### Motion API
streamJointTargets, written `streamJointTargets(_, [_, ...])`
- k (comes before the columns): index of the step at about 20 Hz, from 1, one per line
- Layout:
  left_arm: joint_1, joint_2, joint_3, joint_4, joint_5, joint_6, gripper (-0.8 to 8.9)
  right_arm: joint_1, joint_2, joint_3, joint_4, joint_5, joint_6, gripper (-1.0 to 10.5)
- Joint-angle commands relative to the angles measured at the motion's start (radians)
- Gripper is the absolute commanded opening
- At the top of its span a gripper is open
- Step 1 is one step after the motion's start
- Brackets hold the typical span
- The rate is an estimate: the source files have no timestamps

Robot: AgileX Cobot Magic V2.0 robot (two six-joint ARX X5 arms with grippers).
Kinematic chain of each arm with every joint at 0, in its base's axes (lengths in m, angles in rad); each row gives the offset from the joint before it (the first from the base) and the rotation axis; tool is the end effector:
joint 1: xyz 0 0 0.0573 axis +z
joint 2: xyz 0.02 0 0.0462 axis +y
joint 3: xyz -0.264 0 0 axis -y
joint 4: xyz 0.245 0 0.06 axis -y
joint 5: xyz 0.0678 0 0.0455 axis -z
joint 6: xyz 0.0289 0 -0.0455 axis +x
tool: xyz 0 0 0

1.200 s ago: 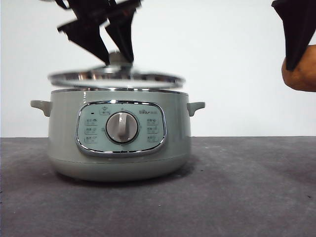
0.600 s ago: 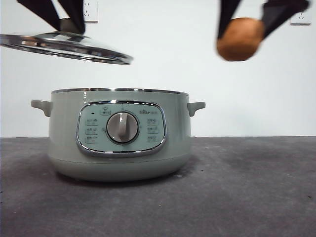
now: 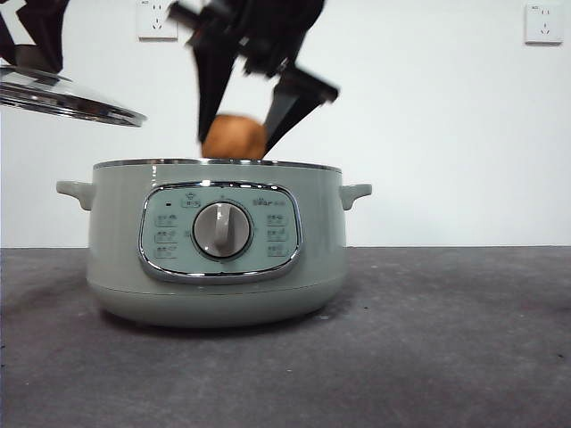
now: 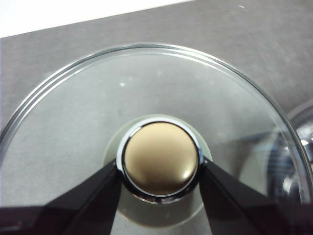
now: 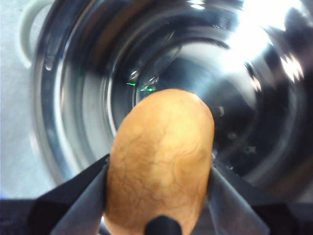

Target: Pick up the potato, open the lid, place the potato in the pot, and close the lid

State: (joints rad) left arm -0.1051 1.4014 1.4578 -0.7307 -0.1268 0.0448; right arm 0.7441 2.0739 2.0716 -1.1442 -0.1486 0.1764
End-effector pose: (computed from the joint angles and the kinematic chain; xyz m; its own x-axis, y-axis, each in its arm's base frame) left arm 0.2908 -0.0270 0.3772 0.7839 0.0445 -0.6193 0.0336 0.9929 0.1139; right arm 0.3150 0.2958 0.3064 0.1993 0.3847 -0.9013 -0.5859 0.7840 0.2051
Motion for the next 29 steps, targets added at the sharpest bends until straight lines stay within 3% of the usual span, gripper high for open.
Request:
streamJointTargets(1, [0.027,-0.011,0.004,0.046,0.004,0.012,-0.08,0.015,0.083,0.051,0.016,0.034,0.005,0.0])
streamJointTargets(9, [0.055,-0.01,0.003,0.052,0.032,0.012,-0.08,0.021,0.201,0.056,0.069,0.097,-0.016,0.1])
streamJointTargets(10, [0.055,-0.01,0.002,0.052,0.034,0.012,-0.08,0.021,0.201,0.056,0.065,0.097,-0.023,1.1])
streamJointTargets(12, [0.055,-0.01,0.002,0.05,0.045,0.012,-0.08,0.021,0.201,0.056,0.062,0.097,-0.019,6.7])
streamJointTargets(13, [0.055,-0.01,0.002,0.05,0.059,0.011,-0.08,0.021,0.201,0.056,0.06,0.097,-0.019,7.8])
streamJointTargets(17, [0.053,-0.01,0.002,0.047,0.14,-0.02,-0.08,0.023,0.17,0.076,0.008,0.097,0.007,7.8])
streamJointTargets(20, [0.023,-0.01,0.002,0.042,0.18,-0.05,-0.08,0.037,0.042,0.079,-0.037,0.122,0.002,7.8])
streamJointTargets(27, [-0.196,0.014,0.002,0.036,0.179,-0.072,-0.08,0.042,-0.298,0.073,-0.234,0.298,-0.069,7.8])
streamJointTargets(29, [-0.256,0.04,0.002,0.035,0.178,-0.071,-0.08,0.042,-0.37,0.048,-0.234,0.298,-0.076,7.8])
